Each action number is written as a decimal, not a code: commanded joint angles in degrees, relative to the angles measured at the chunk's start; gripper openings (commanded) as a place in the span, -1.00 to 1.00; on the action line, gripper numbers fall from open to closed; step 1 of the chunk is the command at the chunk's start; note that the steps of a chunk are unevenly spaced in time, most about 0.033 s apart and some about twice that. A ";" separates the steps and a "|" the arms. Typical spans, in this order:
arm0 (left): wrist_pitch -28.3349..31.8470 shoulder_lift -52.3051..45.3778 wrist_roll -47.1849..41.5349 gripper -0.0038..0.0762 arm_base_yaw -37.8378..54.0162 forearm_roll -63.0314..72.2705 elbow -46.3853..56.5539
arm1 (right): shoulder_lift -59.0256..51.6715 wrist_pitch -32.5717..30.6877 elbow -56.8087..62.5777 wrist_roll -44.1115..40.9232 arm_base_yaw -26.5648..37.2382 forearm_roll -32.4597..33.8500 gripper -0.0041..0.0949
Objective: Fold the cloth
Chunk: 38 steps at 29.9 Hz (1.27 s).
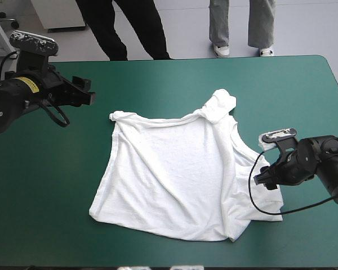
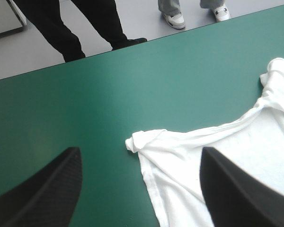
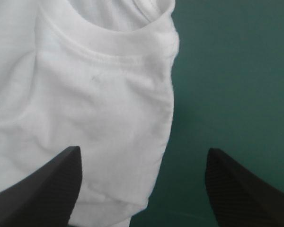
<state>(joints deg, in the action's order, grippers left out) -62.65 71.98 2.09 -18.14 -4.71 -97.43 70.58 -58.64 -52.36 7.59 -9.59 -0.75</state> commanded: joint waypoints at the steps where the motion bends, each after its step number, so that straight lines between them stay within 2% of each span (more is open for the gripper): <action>1: 3.02 -1.39 0.04 0.37 -0.01 0.95 -1.74 | 2.00 4.36 -1.04 -0.22 0.06 1.48 0.45; 8: 1.75 -1.39 0.04 0.37 -0.01 0.83 -1.74 | 11.72 7.43 -1.04 -0.22 0.06 2.37 0.45; 11: 1.66 -1.39 0.04 0.37 -0.01 0.83 -1.74 | 15.27 8.60 -1.04 0.07 0.06 1.62 0.34; 13: 1.62 -1.39 0.04 0.37 -0.01 0.60 -1.74 | 16.81 8.60 -1.04 0.67 0.06 0.75 0.20; 16: 1.62 -1.39 0.04 0.37 -0.01 0.21 -1.74 | 18.61 8.46 -1.04 0.96 0.06 0.15 -0.13; 21: 1.52 -1.39 0.37 0.37 -0.01 0.03 -1.74 | 20.12 8.36 -1.04 0.81 0.06 -0.21 -0.95; 25: 1.29 -1.39 0.36 0.37 -0.01 0.17 -1.74 | 19.99 8.48 -1.04 -3.04 0.06 2.32 -0.95; 30: 1.17 -1.51 0.36 0.37 -0.01 0.30 -1.74 | 18.47 8.00 -1.82 -8.70 0.80 10.81 -0.95; 38: 1.07 -1.51 0.13 0.37 -0.01 0.89 -1.74 | 17.97 6.40 -10.93 -9.18 11.76 12.35 -0.95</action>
<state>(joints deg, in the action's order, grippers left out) -64.68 71.94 2.51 -18.14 -4.10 -97.43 90.44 -52.70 -58.51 -1.83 -1.15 9.14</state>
